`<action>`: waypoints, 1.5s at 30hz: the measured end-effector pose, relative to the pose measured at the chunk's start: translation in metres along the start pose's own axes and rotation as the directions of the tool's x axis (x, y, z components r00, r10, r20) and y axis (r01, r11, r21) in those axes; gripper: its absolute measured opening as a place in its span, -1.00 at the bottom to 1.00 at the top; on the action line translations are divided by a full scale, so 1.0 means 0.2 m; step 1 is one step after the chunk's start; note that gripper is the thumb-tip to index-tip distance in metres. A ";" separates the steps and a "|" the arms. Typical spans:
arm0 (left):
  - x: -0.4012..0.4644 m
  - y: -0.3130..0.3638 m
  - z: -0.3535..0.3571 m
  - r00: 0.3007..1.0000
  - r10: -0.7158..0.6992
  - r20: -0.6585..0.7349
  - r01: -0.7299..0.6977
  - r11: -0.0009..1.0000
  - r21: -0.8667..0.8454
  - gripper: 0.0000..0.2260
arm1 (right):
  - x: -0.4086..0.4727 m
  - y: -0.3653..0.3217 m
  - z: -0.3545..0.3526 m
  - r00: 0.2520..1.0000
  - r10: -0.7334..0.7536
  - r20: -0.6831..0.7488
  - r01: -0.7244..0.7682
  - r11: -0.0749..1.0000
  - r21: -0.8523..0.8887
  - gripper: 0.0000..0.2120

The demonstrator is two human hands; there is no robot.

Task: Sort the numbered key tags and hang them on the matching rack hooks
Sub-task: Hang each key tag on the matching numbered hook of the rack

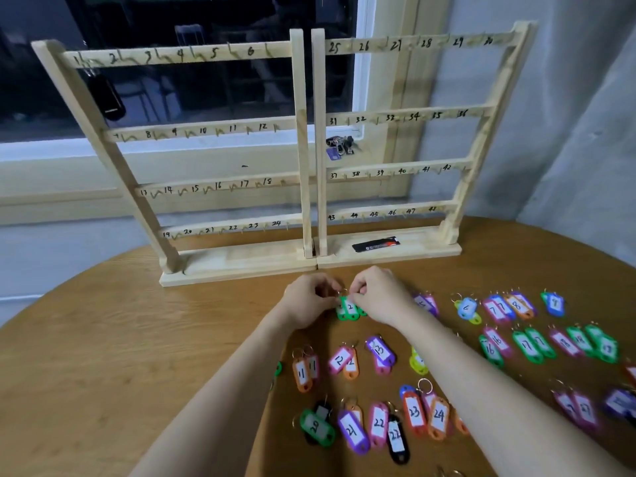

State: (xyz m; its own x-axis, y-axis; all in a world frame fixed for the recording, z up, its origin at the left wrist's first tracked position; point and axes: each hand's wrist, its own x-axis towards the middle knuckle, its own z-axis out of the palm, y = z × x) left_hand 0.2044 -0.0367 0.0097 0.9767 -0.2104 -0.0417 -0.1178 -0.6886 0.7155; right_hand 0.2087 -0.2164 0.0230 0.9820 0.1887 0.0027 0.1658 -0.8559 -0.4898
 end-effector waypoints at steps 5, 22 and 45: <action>-0.01 0.00 0.02 0.999 0.010 -0.051 -0.010 1.000 -0.011 -0.95 | 0.02 -0.01 0.02 0.999 -0.025 -0.026 0.025 0.999 -0.023 -0.91; -0.16 0.00 -0.13 0.954 -0.104 -0.280 0.030 0.966 -0.255 -0.92 | -0.03 -0.11 -0.08 0.995 0.027 -0.101 0.007 0.946 0.324 -0.88; -0.46 0.47 -1.65 0.714 0.109 -0.691 -0.058 0.994 0.097 -0.82 | 0.13 -1.51 -0.80 0.940 -0.257 -0.227 0.342 0.727 0.595 -0.81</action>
State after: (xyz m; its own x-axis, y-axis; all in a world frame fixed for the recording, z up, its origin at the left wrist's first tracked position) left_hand 0.1622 0.1471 0.3121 0.8088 0.2542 0.5303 -0.1913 -0.7390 0.6460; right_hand 0.1988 -0.0306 0.3107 0.9005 0.2880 0.3258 0.4031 -0.2716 -0.8739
